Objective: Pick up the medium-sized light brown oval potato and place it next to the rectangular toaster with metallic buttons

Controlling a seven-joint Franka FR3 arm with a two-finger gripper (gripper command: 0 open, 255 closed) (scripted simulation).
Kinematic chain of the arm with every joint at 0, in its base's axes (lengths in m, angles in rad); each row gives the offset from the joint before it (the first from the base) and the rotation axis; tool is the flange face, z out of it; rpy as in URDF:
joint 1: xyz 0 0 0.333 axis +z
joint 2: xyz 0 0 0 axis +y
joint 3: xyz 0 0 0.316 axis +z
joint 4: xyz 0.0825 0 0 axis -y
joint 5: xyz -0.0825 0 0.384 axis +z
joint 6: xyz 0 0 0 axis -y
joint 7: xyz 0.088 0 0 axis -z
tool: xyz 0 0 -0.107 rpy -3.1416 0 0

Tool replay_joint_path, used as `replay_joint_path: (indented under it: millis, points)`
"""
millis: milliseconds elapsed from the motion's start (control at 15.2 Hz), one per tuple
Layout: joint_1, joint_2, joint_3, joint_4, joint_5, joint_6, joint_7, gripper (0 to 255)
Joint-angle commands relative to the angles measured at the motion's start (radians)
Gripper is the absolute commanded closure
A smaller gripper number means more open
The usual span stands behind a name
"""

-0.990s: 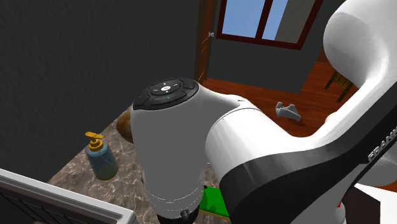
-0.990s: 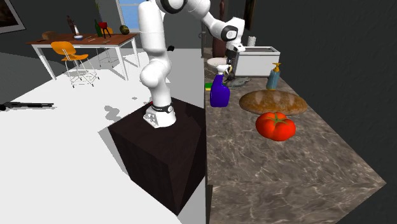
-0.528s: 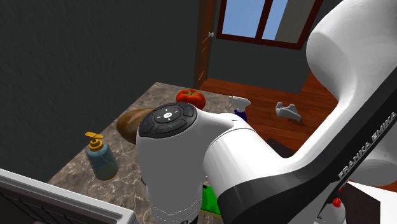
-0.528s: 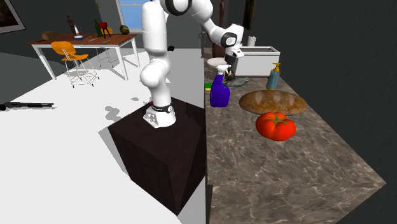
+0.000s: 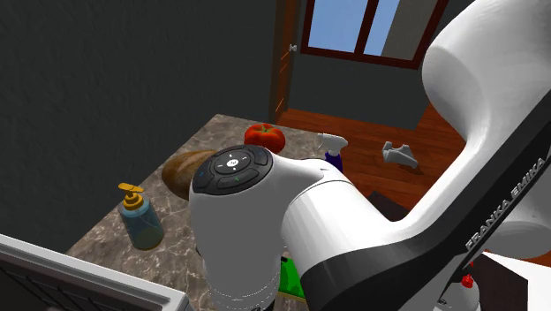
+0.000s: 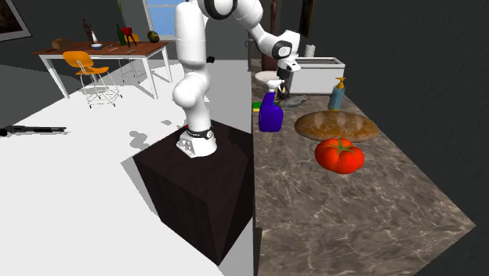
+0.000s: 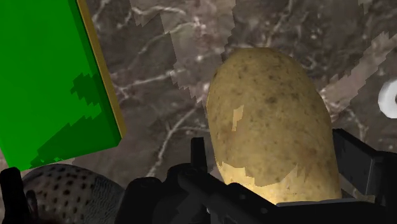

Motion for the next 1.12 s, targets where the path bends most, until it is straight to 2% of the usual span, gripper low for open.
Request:
replay_joint_path:
  millis: [0,264,528,1056]
  points:
    - [0.0,0.0,0.0,0.0,0.0,0.0,0.0,0]
    - [0.0,0.0,0.0,0.0,0.0,0.0,0.0,0]
    - [-0.018,-0.084,-0.001,0.062,0.06,-0.13,-0.045,0]
    - [-0.017,-0.084,-0.002,0.062,0.06,-0.13,-0.045,0]
